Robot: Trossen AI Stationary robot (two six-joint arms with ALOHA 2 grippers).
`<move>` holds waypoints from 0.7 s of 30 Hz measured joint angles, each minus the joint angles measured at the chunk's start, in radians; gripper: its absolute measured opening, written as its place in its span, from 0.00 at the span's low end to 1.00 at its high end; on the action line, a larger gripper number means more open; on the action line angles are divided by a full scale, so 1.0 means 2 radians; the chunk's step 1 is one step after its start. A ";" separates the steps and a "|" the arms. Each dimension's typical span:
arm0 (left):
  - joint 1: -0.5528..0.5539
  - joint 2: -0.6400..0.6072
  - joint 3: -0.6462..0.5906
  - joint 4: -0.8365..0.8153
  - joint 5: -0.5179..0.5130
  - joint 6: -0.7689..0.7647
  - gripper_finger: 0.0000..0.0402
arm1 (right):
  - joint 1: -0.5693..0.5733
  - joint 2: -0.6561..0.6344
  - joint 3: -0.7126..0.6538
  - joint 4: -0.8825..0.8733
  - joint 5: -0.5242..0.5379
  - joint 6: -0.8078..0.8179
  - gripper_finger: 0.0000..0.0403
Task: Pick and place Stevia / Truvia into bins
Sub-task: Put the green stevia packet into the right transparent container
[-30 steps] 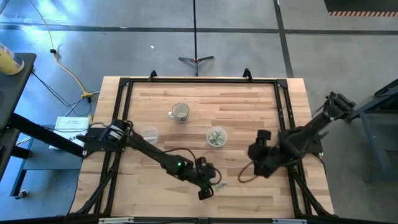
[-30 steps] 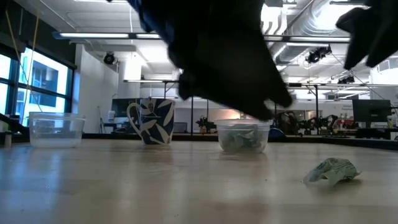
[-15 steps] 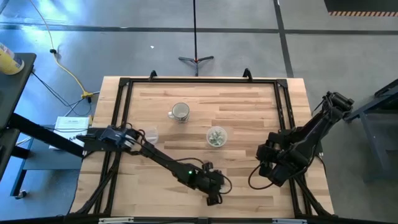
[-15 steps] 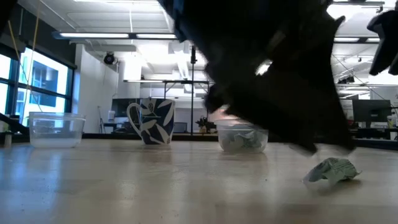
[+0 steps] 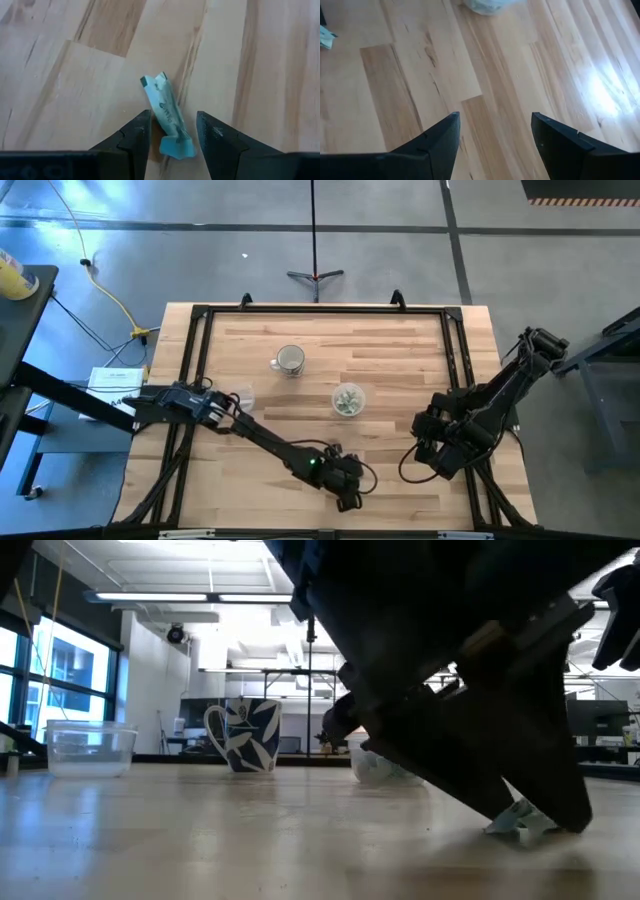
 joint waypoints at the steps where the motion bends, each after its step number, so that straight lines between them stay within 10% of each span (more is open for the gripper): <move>1: 0.000 0.001 0.000 0.000 -0.001 0.000 0.48 | 0.000 0.000 0.000 0.000 0.000 0.000 0.59; 15: 0.019 0.011 -0.001 -0.007 -0.061 0.103 0.07 | 0.000 0.000 0.000 0.000 -0.004 0.015 0.59; 21: 0.055 -0.017 -0.006 -0.051 -0.044 0.109 0.07 | 0.000 0.000 0.000 -0.001 -0.002 0.029 0.59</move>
